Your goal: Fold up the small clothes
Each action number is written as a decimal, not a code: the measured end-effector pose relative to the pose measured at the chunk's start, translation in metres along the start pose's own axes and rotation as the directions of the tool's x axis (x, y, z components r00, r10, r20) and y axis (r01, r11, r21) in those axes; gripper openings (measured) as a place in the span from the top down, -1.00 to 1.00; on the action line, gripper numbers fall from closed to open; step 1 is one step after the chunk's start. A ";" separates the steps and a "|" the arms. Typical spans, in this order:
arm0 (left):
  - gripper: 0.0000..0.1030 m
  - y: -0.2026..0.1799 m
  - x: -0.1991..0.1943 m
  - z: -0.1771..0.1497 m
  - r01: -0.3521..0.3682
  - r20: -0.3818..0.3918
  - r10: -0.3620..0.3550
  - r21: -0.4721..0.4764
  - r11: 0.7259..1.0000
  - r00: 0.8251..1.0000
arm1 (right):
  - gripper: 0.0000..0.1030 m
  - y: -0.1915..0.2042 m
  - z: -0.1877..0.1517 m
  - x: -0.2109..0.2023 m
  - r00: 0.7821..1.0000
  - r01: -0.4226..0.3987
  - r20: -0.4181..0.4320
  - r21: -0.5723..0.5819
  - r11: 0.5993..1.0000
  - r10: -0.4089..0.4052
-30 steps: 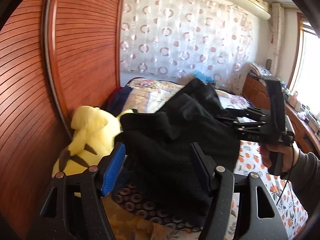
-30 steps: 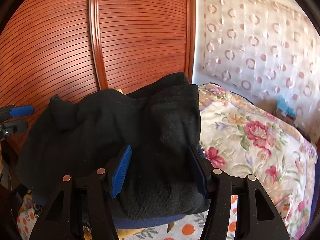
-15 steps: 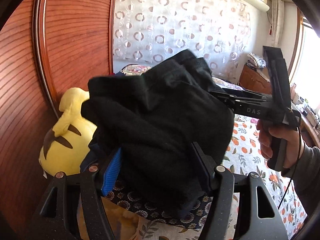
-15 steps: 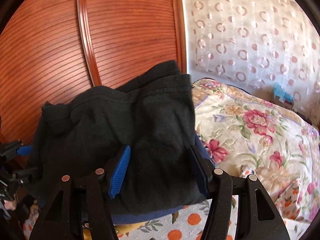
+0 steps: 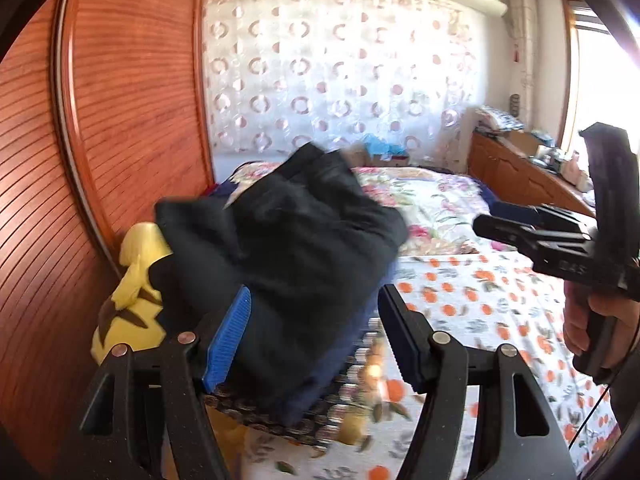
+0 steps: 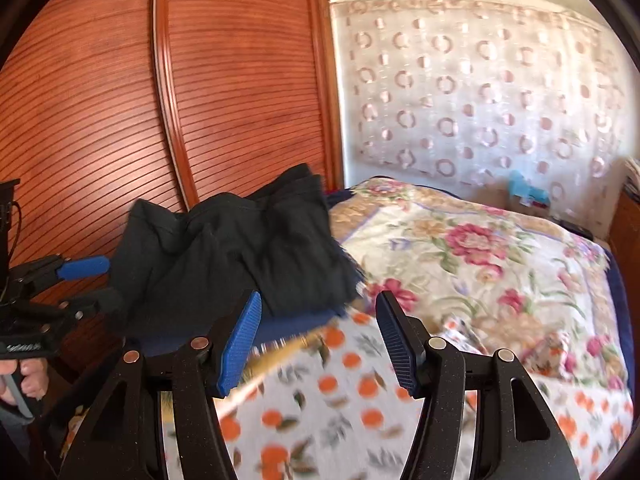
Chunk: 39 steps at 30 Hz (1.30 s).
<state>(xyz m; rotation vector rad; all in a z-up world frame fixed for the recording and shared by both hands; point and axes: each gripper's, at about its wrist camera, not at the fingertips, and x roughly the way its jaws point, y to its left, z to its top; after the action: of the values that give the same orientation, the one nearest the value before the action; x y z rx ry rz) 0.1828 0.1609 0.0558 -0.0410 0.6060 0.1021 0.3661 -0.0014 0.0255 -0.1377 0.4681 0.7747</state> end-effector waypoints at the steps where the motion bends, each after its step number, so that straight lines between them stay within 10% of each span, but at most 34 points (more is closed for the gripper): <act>1: -0.30 -0.007 -0.005 0.000 0.008 0.008 -0.008 0.009 1.000 1.000 | -0.20 0.000 -0.005 -0.014 1.000 0.013 0.009 0.008 1.000 -0.013; 22: -0.45 -0.141 -0.127 -0.030 0.044 0.212 -0.067 0.109 0.993 0.975 | -0.59 0.075 -0.130 -0.310 0.897 0.389 0.160 0.157 0.908 -0.411; 39: -0.45 -0.157 -0.136 -0.038 0.072 0.192 -0.093 0.115 0.991 0.977 | -0.59 0.116 -0.141 -0.326 0.874 0.427 0.150 0.213 0.879 -0.461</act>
<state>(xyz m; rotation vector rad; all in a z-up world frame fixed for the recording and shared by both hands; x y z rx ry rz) 0.0668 -0.0092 0.1032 0.0479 0.4103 -0.0074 0.0329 -0.1687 0.0548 -0.0027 0.2951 0.2838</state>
